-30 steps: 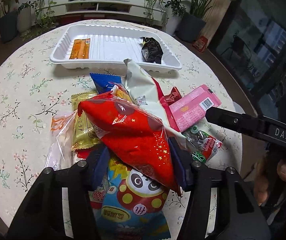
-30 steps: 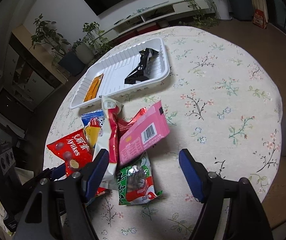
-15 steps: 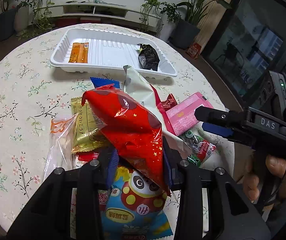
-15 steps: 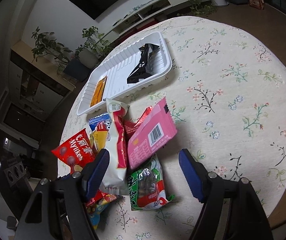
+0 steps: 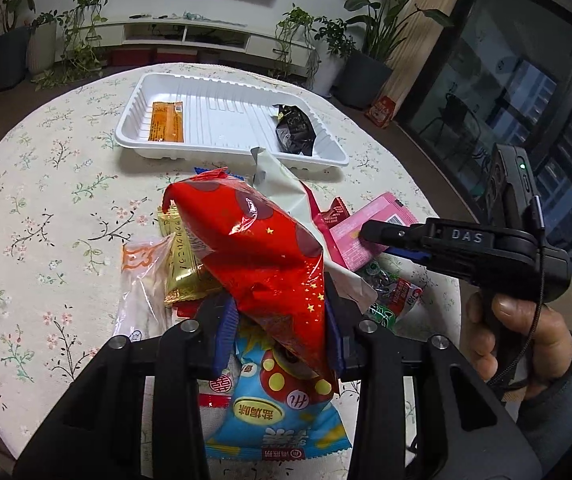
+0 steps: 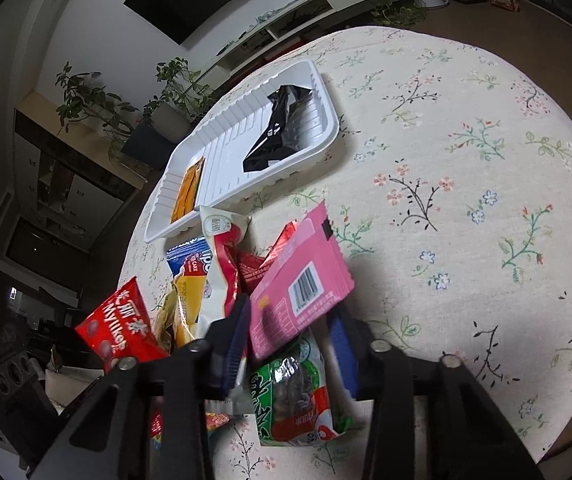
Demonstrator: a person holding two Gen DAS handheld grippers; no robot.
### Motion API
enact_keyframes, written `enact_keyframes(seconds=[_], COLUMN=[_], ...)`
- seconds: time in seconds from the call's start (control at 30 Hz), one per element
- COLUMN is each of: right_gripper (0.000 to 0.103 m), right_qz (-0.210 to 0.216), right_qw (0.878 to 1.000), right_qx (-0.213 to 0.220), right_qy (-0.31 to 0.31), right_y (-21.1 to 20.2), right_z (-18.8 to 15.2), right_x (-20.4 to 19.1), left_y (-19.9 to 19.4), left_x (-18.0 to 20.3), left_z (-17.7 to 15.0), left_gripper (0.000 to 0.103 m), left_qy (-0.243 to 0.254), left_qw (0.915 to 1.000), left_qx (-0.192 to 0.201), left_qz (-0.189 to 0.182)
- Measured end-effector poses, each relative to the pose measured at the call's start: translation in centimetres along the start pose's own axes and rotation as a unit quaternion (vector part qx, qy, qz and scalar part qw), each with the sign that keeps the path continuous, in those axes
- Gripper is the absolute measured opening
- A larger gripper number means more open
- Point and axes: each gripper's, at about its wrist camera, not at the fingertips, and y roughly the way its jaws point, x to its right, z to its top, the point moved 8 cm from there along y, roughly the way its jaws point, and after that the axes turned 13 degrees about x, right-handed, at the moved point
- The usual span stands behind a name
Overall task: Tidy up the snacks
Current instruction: 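Grasp the red Mylikes packet with the left gripper while the right gripper grasps the pink bar, then carry the red packet and pink bar over the white tray with both grippers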
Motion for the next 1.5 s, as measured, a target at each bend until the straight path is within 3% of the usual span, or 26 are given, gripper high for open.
enact_keyframes(seconds=[0.1, 0.43, 0.8, 1.03, 1.5], right_gripper=[0.02, 0.006, 0.005, 0.005, 0.005], right_qz=[-0.002, 0.017, 0.047, 0.064, 0.088], right_qw=[1.0, 0.998, 0.997, 0.993, 0.985], right_qx=[0.001, 0.021, 0.048, 0.091, 0.145], right_qy=[-0.009, -0.049, -0.047, -0.039, -0.02], right_y=[0.3, -0.3, -2.4, -4.1, -6.1], right_z=[0.0, 0.3, 1.4, 2.9, 7.8], right_x=[-0.2, -2.1, -2.6, -2.9, -3.3], left_y=[-0.2, -0.9, -1.3, -1.7, -3.5], left_x=[0.0, -0.7, -1.3, -1.7, -3.2], left_z=[0.0, 0.1, 0.3, 1.0, 6.5], left_gripper=[0.035, 0.035, 0.035, 0.035, 0.035], left_qy=[0.003, 0.013, 0.019, 0.03, 0.054], left_qw=[1.0, 0.9996, 0.9991, 0.9982, 0.9955], left_qx=[0.002, 0.008, 0.01, 0.015, 0.05], left_qz=[0.002, 0.024, 0.037, 0.049, 0.059])
